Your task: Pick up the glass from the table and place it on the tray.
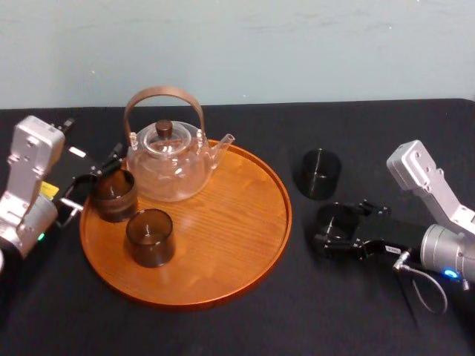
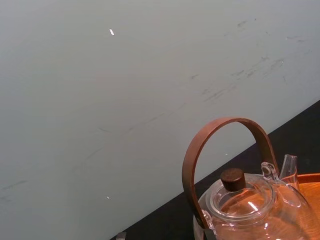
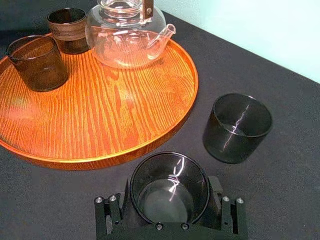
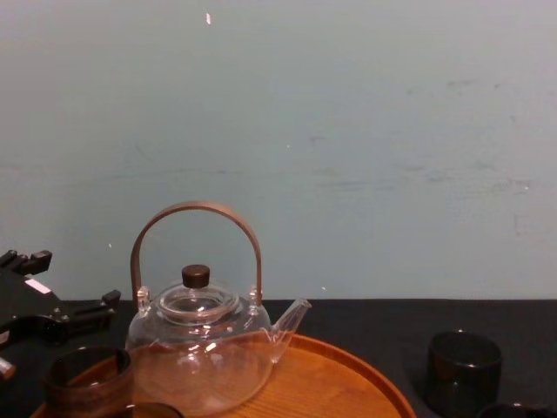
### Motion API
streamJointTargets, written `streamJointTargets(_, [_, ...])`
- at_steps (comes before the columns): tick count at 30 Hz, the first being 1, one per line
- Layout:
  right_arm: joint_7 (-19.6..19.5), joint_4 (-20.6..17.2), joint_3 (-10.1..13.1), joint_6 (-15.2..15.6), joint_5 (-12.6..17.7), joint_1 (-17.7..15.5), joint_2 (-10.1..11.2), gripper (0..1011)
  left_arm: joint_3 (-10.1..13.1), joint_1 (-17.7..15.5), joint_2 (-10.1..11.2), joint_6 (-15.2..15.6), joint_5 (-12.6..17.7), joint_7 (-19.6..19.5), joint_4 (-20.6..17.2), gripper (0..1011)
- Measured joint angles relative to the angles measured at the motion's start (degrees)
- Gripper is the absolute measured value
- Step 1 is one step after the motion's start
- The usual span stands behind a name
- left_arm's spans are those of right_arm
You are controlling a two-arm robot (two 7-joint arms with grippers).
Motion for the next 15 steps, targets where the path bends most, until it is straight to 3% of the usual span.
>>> streamJointTargets(7, [0.0,0.0,0.1,0.0,0.2,-0.1,0.0,903,0.0,0.0,0.0,0.0,0.0,0.0,0.0,1001])
streamJointTargets(15, [0.0,-0.1,0.2,0.0,0.3,-0.2,0.1,903,0.0,0.0,0.0,0.0,0.0,0.0,0.0,1002])
